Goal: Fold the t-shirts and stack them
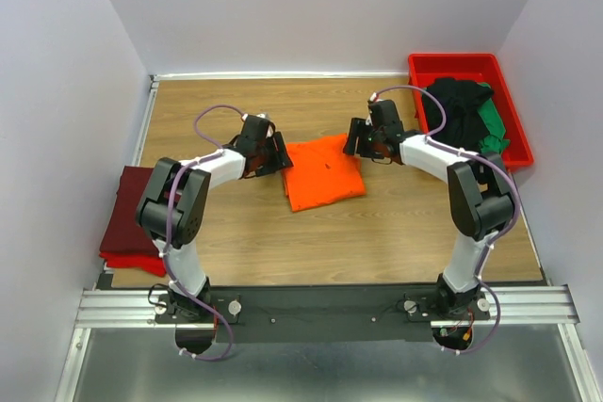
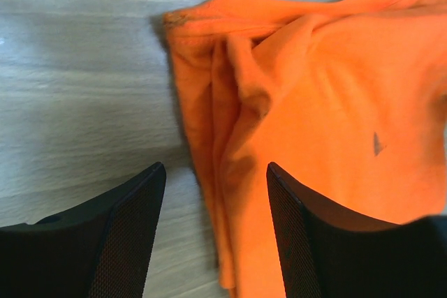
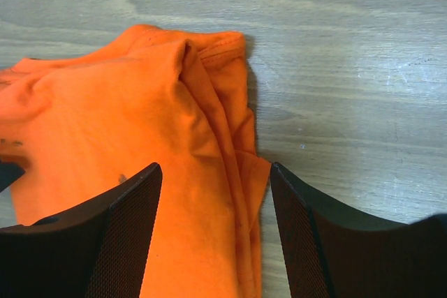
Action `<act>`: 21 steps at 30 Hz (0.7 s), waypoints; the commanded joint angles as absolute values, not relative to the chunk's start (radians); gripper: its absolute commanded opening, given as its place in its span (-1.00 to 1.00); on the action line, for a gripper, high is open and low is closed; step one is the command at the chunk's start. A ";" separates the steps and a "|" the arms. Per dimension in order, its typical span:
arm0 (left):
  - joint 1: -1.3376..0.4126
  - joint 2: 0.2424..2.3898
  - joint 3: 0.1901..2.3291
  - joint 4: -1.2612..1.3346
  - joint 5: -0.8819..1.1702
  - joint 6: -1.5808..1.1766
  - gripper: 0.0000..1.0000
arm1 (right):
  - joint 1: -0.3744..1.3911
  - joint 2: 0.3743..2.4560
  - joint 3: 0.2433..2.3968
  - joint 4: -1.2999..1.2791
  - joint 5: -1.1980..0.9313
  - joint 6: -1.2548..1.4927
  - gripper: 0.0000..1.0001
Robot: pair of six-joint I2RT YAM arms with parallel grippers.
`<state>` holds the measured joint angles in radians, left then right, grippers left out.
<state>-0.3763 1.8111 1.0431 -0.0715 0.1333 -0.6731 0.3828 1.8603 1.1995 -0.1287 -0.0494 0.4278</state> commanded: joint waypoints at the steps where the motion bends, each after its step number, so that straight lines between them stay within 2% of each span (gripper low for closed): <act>1: -0.394 1.874 1.046 -0.078 0.149 -0.684 0.37 | 0.382 1.902 1.213 -0.135 -0.075 0.423 0.41; 5: -0.414 1.907 1.058 -0.089 0.140 -0.698 0.29 | 0.382 1.910 1.216 -0.135 -0.078 0.423 0.41; 8: -0.429 1.928 1.058 -0.090 0.134 -0.718 0.08 | 0.383 1.911 1.221 -0.133 -0.077 0.425 0.41; 10: -0.439 1.940 1.061 -0.097 0.126 -0.738 -0.28 | 0.382 1.913 1.223 -0.133 -0.075 0.428 0.41; 11: -0.442 1.939 1.066 -0.103 0.121 -0.745 -0.72 | 0.382 1.910 1.223 -0.135 -0.075 0.429 0.40; 13: -0.443 1.922 1.068 -0.118 0.095 -0.777 -1.00 | 0.380 1.889 1.216 -0.135 -0.074 0.439 0.41; 16: -0.439 1.869 1.086 -0.178 0.048 -0.825 -1.00 | 0.382 1.847 1.207 -0.137 -0.069 0.454 0.41; 21: -0.400 1.855 1.267 -0.385 -0.080 -0.942 -1.00 | 0.383 1.712 1.164 -0.138 -0.116 0.517 0.40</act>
<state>-0.4313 1.8816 1.1633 -0.1921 0.0544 -0.8471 0.3828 1.8275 1.1858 -0.1341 -0.0689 0.4675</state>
